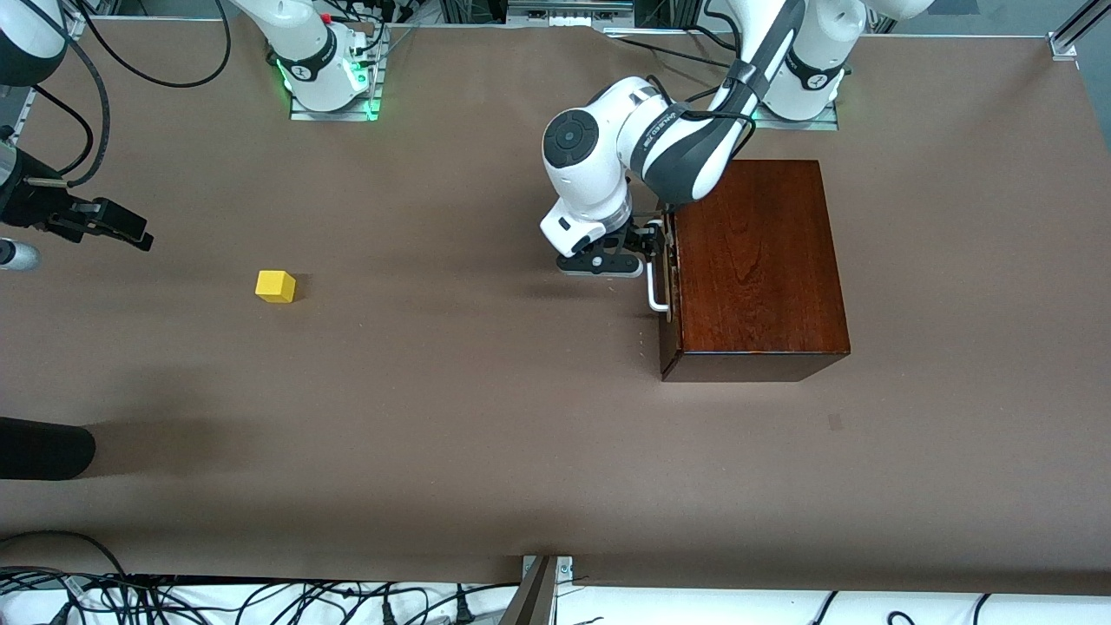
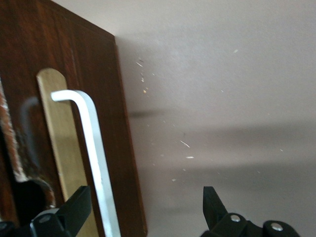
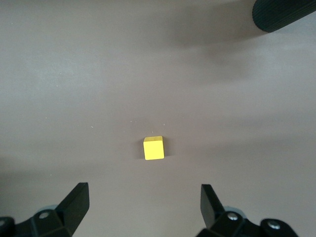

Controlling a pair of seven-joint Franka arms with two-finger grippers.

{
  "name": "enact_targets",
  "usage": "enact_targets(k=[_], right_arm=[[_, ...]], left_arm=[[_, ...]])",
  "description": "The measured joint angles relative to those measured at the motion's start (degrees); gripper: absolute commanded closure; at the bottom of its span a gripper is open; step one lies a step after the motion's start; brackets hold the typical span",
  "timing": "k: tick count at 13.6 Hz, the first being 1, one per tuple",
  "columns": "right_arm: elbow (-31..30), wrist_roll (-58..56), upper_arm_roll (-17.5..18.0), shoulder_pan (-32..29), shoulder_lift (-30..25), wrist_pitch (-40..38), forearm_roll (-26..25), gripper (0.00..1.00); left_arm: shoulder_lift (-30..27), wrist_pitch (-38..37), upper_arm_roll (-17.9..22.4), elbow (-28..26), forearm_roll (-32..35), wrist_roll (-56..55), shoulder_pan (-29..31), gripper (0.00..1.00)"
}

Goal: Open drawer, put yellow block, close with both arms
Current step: 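Move the left gripper to the white drawer handle of the box, then grasp the drawer handle with the left gripper while the right gripper approaches the cube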

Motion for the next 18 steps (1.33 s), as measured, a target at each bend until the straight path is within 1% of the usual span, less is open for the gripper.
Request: enact_targets(k=[4, 9, 15, 18], right_arm=[[0.0, 0.0, 0.0, 0.0, 0.1, 0.0, 0.0, 0.0], [0.0, 0.0, 0.1, 0.1, 0.3, 0.0, 0.0, 0.0], [0.0, -0.1, 0.2, 0.1, 0.5, 0.0, 0.0, 0.0], [-0.3, -0.1, 0.3, 0.1, 0.7, 0.1, 0.0, 0.0]], left_arm=[[0.1, 0.5, 0.4, -0.2, 0.6, 1.9, 0.8, 0.0], [1.4, 4.6, 0.7, -2.1, 0.6, 2.3, 1.8, 0.0], [2.1, 5.9, 0.6, -2.3, 0.6, 2.2, 1.8, 0.0], [2.2, 6.3, 0.6, -2.3, -0.8, 2.1, 1.8, 0.0]])
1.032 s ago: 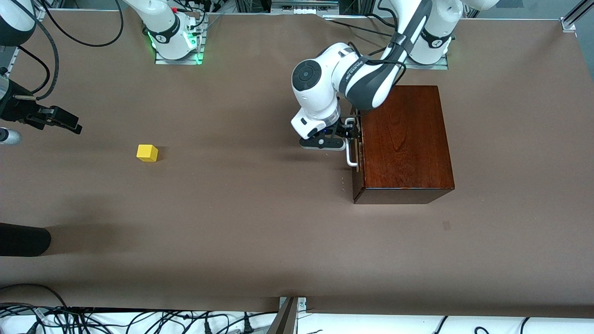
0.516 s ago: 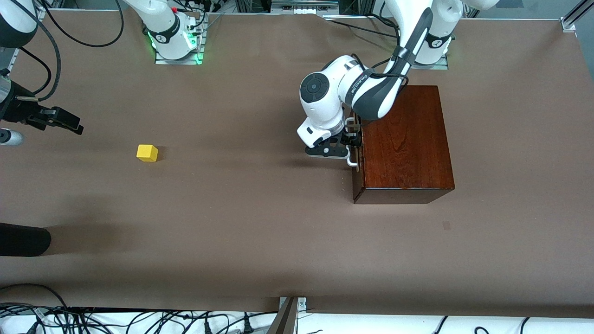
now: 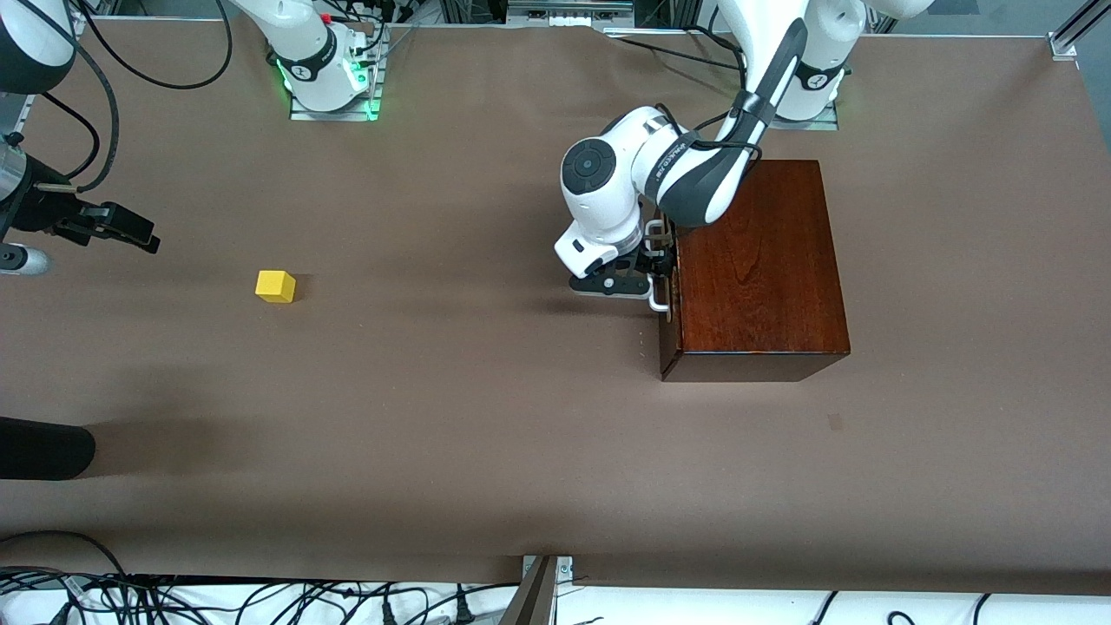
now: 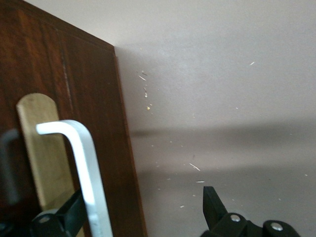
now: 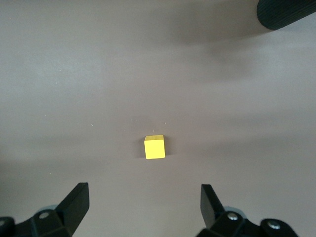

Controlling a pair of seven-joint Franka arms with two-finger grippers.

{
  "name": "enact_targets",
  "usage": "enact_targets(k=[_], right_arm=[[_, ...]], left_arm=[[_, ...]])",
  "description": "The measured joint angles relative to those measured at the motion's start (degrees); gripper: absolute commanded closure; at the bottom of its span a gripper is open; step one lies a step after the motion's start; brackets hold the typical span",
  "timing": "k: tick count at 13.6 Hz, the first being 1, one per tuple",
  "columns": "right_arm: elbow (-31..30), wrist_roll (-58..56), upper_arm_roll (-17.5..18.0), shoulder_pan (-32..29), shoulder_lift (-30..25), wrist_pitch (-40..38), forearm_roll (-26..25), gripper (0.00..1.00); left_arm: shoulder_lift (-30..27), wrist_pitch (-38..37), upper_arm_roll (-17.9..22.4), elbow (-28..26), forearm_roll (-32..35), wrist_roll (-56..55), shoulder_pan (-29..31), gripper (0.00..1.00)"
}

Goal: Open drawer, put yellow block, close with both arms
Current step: 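Grasp the drawer handle with the left gripper while the right gripper approaches the cube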

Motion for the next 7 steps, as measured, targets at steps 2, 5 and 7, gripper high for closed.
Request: enact_targets(k=[2, 5, 7], right_arm=[[-1.8, 0.0, 0.0, 0.0, 0.0, 1.8, 0.0, 0.0], [-7.4, 0.0, 0.1, 0.0, -0.2, 7.2, 0.0, 0.0], [-12.0, 0.0, 0.1, 0.0, -0.6, 11.1, 0.0, 0.0]], left_arm=[[0.3, 0.0, 0.0, 0.0, -0.8, -0.2, 0.0, 0.0], [0.4, 0.1, 0.3, 0.2, -3.5, -1.2, 0.0, 0.0], [0.5, 0.7, 0.3, 0.3, -4.1, -3.0, 0.0, 0.0]])
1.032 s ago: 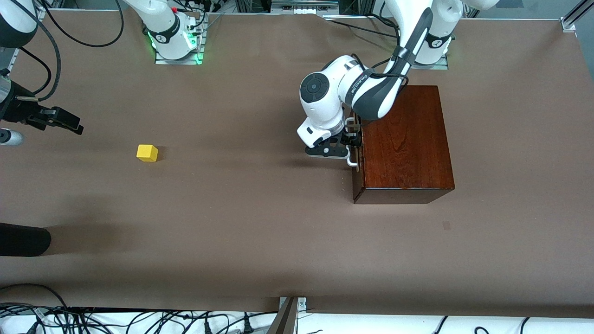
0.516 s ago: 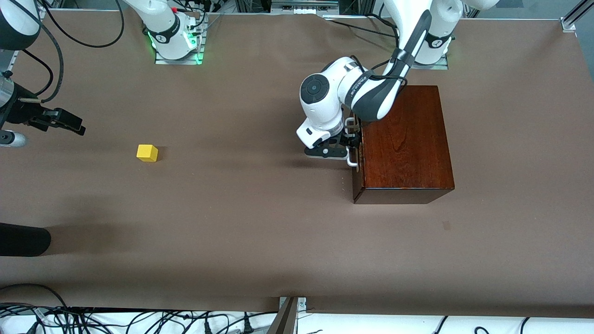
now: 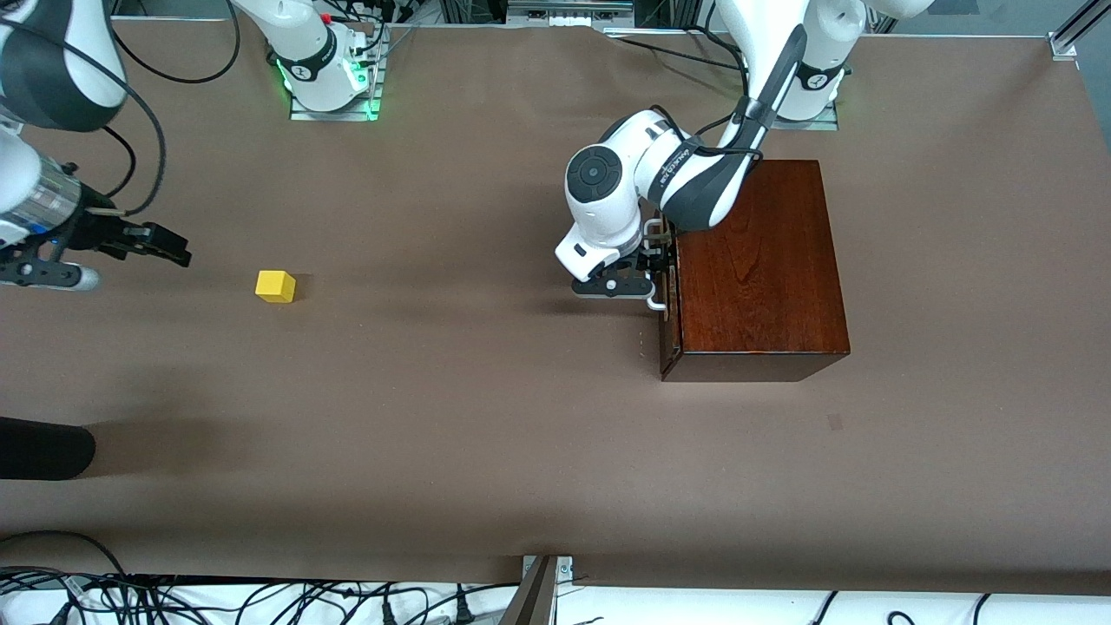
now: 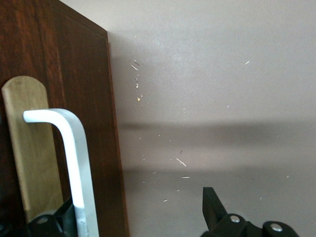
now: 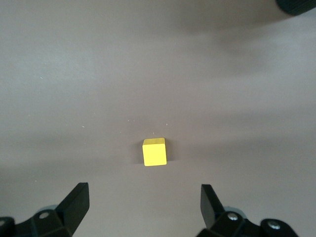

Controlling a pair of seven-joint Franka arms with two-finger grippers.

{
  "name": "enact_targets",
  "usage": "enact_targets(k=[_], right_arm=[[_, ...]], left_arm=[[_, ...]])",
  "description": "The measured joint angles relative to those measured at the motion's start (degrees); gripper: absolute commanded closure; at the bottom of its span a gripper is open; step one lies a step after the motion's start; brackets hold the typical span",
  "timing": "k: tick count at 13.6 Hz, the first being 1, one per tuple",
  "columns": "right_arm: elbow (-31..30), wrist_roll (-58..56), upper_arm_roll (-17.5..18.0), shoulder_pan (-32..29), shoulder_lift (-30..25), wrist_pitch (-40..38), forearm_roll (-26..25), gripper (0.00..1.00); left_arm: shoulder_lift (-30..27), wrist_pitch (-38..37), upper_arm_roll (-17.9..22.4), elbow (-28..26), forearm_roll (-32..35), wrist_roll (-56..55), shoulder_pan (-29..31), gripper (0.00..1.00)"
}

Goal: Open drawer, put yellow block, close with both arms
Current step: 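Grasp the drawer handle with the left gripper while the right gripper approaches the cube, then pull the drawer open with the left gripper while the right gripper grasps the cube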

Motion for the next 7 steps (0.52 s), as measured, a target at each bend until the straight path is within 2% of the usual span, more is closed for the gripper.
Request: enact_targets(k=[7], right_arm=[[-16.8, -0.2, 0.2, 0.0, -0.7, 17.1, 0.0, 0.0]], left_arm=[[0.3, 2.1, 0.0, 0.7, 0.0, -2.6, -1.2, 0.0]])
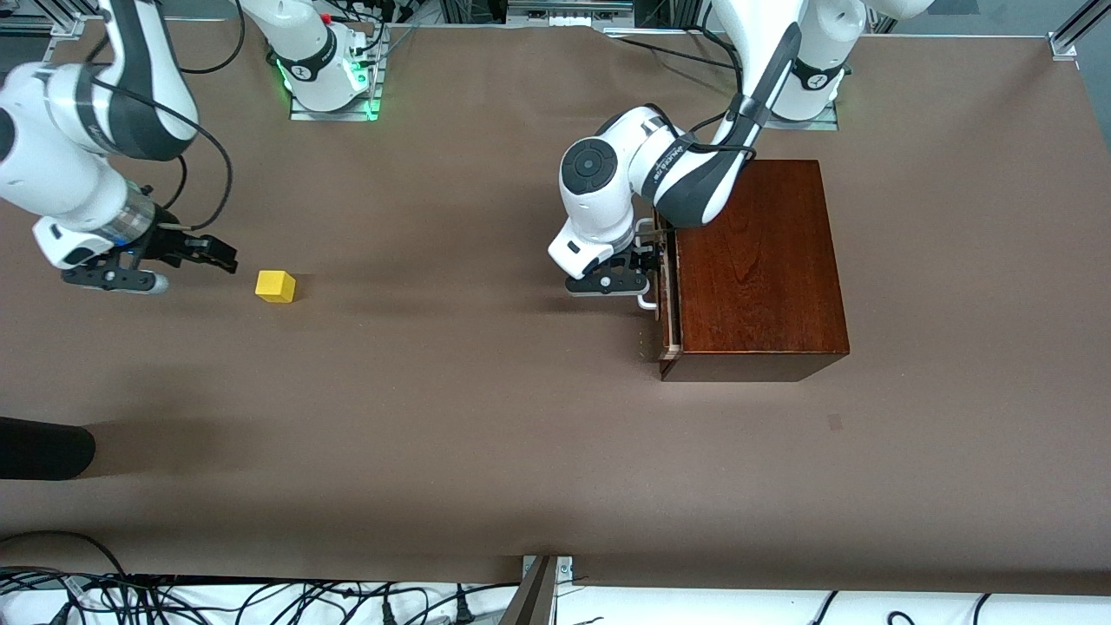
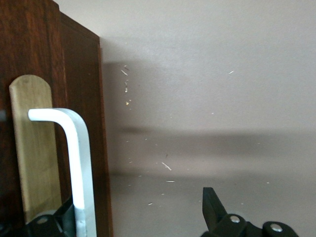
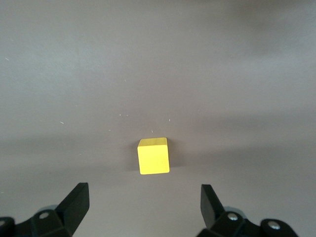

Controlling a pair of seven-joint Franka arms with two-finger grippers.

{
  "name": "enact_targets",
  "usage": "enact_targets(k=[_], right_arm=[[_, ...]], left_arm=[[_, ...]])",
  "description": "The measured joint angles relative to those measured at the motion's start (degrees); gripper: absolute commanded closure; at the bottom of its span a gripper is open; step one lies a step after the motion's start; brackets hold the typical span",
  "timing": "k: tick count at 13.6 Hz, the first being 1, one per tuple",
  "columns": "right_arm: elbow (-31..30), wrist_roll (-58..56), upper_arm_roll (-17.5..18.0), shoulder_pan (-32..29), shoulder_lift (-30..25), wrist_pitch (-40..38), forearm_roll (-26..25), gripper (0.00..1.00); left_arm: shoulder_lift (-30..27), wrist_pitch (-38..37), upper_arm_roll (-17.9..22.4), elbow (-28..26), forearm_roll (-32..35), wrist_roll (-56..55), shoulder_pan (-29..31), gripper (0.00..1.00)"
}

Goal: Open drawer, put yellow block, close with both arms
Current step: 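Pull the drawer open with the left gripper while the right gripper grasps the cube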

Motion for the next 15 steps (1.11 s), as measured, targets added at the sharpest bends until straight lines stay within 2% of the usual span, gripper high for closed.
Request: enact_targets(k=[3, 8, 11, 15], right_arm=[[-4.0, -1.3, 0.1, 0.0, 0.8, 5.1, 0.0, 0.0], [-5.2, -5.9, 0.1, 0.0, 5.2, 10.6, 0.0, 0.0], [-7.8, -7.8, 0.1, 0.0, 8.4, 18.1, 0.0, 0.0], [-9.3, -10.3, 0.1, 0.0, 12.0, 23.1, 0.0, 0.0]], left_arm=[[1.4, 0.2, 0.1, 2.5, 0.0, -1.0, -1.8, 0.0], [4.1, 0.3, 0.5, 6.8, 0.1, -4.2, -3.9, 0.0], [5.1, 0.5, 0.6, 8.3, 0.1, -5.2, -4.7, 0.0], [7.3, 0.4, 1.4, 11.1, 0.6, -6.8, -6.4, 0.0]])
